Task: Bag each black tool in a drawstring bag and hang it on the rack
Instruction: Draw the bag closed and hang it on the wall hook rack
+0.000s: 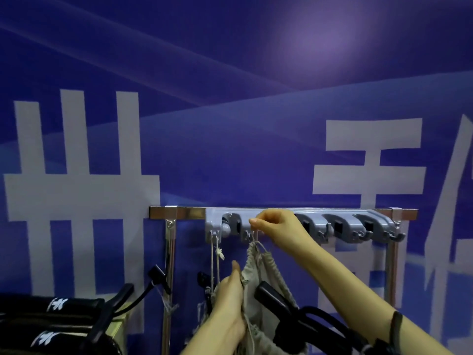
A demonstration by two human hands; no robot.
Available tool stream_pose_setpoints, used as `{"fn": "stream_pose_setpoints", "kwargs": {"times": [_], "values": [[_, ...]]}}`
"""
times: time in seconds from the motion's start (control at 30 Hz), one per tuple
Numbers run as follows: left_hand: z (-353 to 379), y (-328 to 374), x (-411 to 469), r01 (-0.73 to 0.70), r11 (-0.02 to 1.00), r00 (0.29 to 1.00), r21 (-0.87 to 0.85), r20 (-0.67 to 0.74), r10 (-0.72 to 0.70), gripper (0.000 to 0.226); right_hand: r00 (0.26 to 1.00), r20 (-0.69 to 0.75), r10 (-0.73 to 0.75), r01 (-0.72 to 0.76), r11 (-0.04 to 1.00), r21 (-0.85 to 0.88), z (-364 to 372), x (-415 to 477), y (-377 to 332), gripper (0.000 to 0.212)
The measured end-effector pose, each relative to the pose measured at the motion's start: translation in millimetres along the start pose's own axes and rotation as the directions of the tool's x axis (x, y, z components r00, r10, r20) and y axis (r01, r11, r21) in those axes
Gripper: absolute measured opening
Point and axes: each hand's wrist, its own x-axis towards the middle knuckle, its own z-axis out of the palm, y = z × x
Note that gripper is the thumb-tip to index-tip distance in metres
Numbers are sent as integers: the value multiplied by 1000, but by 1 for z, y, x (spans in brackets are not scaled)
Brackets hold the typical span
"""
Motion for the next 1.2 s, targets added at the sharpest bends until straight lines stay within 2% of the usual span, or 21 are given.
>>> {"fn": "stream_pose_setpoints", "kwargs": {"times": [0.1,0.2,0.33,0.53,0.7,0.87,0.97,1.07,1.2], "values": [[-2,2,9,19,998,999,-53,-30,-21,56,999,40,-3,3,1000,-4,4,5,-1,28],[-8,3,15,24,996,1000,-88,-15,-26,50,998,55,26,-25,1000,-16,14,11,2,25],[-12,3,17,-3,994,1000,-106,11,4,50,998,-26,58,-59,997,-46,21,16,15,22],[-10,3,14,-35,991,999,-129,-17,33,48,977,-214,0,-33,988,-150,28,8,26,22],[-14,-10,14,-30,993,999,-112,-42,26,43,982,-187,31,-65,981,-182,29,-12,33,21],[-22,-24,14,3,999,1000,-45,-6,-3,48,961,-261,-93,-15,924,-383,29,-37,26,19],[-24,-26,8,36,999,999,-30,22,-35,53,959,-225,-170,58,900,-432,42,-52,20,16],[-29,-27,1,14,1000,998,-1,54,-14,52,976,-136,-170,105,915,-390,62,-68,13,15],[-50,-18,-16,-31,999,998,24,54,29,34,980,-49,-193,161,915,-370,89,-83,2,15]]}}
